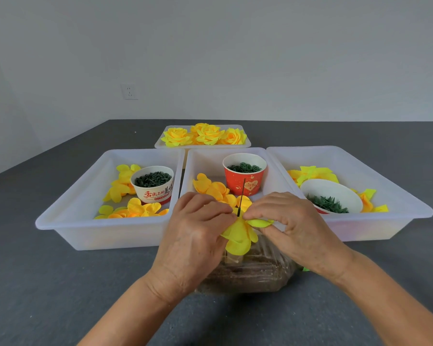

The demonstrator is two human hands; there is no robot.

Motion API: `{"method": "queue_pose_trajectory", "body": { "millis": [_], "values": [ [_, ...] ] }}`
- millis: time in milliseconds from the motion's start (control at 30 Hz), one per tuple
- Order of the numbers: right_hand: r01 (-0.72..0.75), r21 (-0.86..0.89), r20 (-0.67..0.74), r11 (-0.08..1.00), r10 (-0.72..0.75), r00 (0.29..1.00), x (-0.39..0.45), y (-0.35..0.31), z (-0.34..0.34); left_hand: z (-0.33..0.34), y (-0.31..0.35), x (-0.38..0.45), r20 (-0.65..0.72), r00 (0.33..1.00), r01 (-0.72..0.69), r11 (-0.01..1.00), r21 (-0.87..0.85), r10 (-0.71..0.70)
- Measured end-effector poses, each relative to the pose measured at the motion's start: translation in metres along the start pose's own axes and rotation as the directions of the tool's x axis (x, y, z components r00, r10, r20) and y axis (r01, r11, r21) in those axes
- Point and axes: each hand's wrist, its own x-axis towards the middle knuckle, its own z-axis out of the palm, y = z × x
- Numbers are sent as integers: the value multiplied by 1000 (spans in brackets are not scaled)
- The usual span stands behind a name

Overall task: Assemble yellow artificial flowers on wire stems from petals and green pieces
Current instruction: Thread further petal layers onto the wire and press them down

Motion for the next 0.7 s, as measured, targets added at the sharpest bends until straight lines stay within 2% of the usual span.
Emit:
{"method": "queue_pose_trajectory", "body": {
  "millis": [167,367,533,700],
  "values": [
    [74,-33,-1,997,-74,997,-3,3,4,-5,0,2,13,996,-89,994,56,88],
    [24,25,16,999,-24,1000,-9,3,4,-7,-2,2,130,984,-136,986,95,123],
    [3,25,28,1000,-3,1000,-10,2,3,-12,1,-1,181,983,4,999,-36,3],
    [-88,103,29,991,85,996,-12,-1,5,-5,8,8,111,970,230,962,-148,-215]
  ]
}}
